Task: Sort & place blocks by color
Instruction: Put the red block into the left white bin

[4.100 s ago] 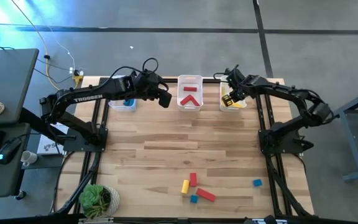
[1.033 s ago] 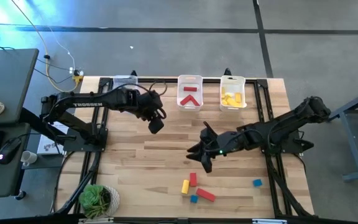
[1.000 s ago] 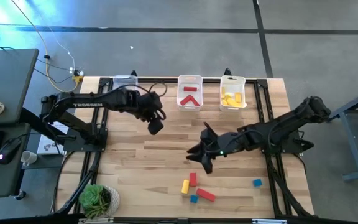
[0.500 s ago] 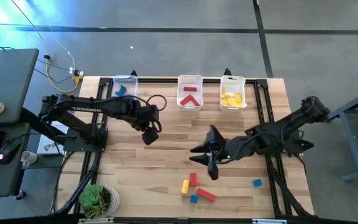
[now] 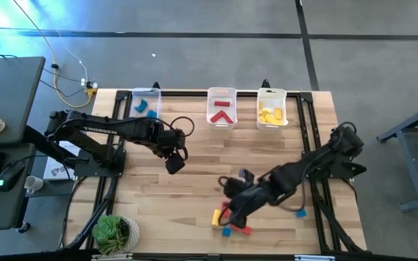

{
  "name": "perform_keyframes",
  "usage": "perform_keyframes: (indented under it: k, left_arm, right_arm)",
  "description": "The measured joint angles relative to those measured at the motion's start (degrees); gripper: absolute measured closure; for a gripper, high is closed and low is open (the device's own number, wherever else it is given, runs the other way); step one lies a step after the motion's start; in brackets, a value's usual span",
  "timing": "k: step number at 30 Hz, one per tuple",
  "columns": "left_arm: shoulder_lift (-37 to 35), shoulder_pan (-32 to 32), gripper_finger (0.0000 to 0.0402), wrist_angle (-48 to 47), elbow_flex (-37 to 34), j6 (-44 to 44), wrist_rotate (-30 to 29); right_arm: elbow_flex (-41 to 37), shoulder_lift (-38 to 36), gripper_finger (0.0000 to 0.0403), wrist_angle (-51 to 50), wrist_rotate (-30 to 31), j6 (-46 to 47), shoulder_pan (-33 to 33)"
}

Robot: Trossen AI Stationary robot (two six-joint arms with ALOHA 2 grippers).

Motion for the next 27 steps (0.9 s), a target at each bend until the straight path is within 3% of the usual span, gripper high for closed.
perform_keyframes:
  k: [13,27]
  left_arm:
    - [0.0,-0.3,0.0186,0.1,0.0,-0.7,0.0]
    - [0.0,-0.3,0.0186,0.1,0.0,-0.6,-0.2]
  right_arm:
    - [0.0,6.7,0.0268,-5.1,-2.1,9.1,3.7]
    - [0.0,11.3,0.0265,-6.4,-7.0,12.0,4.6]
